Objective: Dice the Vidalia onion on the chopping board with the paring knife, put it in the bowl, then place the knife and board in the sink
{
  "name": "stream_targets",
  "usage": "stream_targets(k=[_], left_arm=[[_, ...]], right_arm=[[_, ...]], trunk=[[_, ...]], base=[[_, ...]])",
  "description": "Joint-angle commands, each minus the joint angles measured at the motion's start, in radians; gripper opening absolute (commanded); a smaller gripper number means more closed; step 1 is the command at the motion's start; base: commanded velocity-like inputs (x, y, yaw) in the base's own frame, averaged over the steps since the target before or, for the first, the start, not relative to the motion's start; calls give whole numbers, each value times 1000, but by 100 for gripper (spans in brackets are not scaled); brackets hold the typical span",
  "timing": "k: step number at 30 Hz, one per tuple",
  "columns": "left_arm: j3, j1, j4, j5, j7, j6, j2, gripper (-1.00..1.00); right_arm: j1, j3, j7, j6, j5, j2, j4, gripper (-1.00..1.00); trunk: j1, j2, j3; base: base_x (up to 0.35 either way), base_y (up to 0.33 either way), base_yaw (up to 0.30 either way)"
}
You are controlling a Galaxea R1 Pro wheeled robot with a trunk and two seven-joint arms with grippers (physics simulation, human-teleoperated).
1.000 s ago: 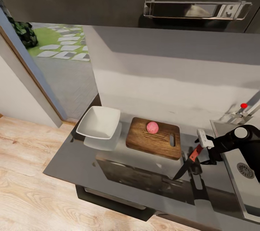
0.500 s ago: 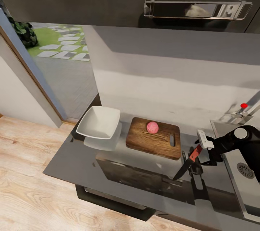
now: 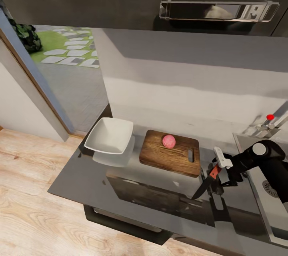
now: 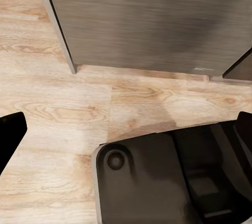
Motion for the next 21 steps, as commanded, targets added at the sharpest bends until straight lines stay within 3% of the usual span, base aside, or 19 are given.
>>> stream_targets(k=[1, 21], left_arm=[[5, 0, -2, -6, -3, -2, -1, 100], [5, 0, -2, -6, -3, -2, -1, 100]], right_arm=[[-1, 2, 2, -3, 3, -1, -1, 100], [-1, 5, 1, -3, 3, -1, 0, 100]], trunk=[[1, -2, -2], [1, -2, -5]], base=[[0, 0, 0], [0, 0, 0]])
